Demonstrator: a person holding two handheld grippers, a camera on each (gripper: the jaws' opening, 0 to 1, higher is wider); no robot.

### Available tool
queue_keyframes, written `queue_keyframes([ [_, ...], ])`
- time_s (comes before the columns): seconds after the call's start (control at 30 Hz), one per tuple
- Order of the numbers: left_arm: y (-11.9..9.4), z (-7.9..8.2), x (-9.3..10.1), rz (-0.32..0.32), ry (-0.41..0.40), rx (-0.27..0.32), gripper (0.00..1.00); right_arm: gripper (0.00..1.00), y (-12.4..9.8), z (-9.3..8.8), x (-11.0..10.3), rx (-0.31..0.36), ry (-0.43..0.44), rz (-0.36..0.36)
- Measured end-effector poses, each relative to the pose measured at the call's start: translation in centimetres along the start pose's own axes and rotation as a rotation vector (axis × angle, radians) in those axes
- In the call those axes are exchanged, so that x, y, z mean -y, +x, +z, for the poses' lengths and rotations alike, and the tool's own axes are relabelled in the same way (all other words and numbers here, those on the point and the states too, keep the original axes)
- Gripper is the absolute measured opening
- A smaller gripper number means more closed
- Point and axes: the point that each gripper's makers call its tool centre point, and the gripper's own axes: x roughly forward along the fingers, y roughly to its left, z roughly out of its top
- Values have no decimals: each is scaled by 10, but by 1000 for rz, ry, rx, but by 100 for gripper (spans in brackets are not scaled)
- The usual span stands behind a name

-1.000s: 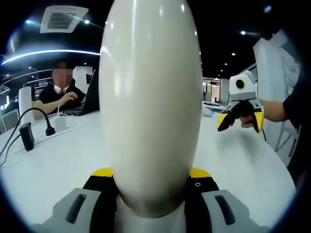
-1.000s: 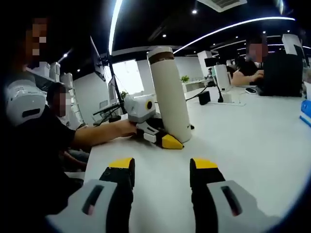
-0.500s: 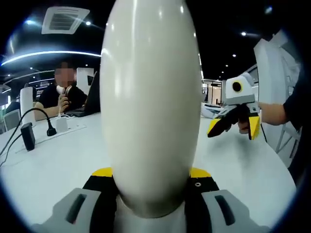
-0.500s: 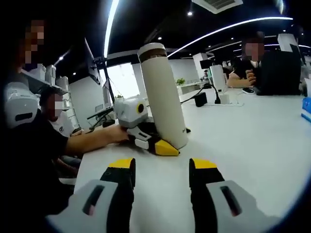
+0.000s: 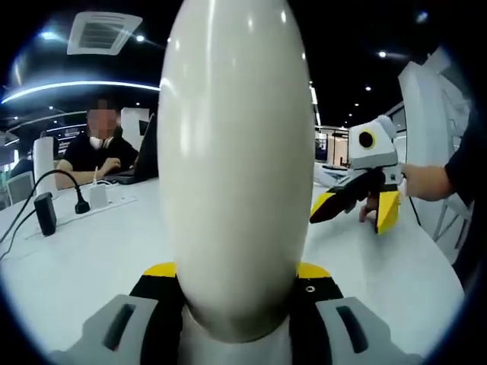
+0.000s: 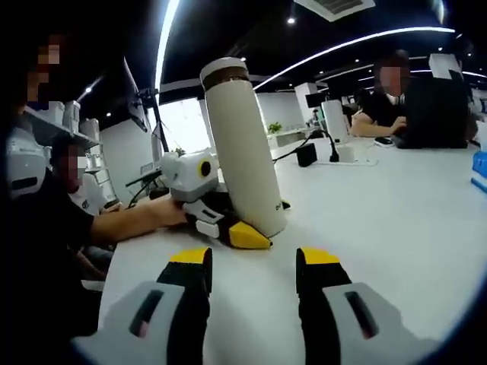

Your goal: Grasp the water cup twist off the cup lid place the cup lid on the table

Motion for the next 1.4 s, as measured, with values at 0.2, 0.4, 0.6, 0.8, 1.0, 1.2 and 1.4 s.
queue_keyframes([
  [0.2, -1, 1, 3, 0, 0, 3, 55, 47, 5, 7, -1, 12, 4, 5],
  [0.4, -2, 1, 4, 0, 0, 5, 55, 47, 12, 19, -2, 19, -20, 9],
  [0.6, -2, 1, 4, 0, 0, 9, 55, 47, 17, 29, -2, 23, -35, 5],
  [0.8, -2, 1, 4, -2, 1, 11, 55, 47, 18, 47, -9, 46, -78, 15],
  [1.0, -2, 1, 4, -3, 1, 11, 55, 47, 23, 62, -17, 89, -146, 24],
  [1.2, -2, 1, 4, -3, 1, 12, 55, 47, 24, 91, -22, 167, -225, 37],
  [1.4, -2, 1, 3, -3, 1, 12, 55, 47, 26, 116, -17, 227, -254, 42],
])
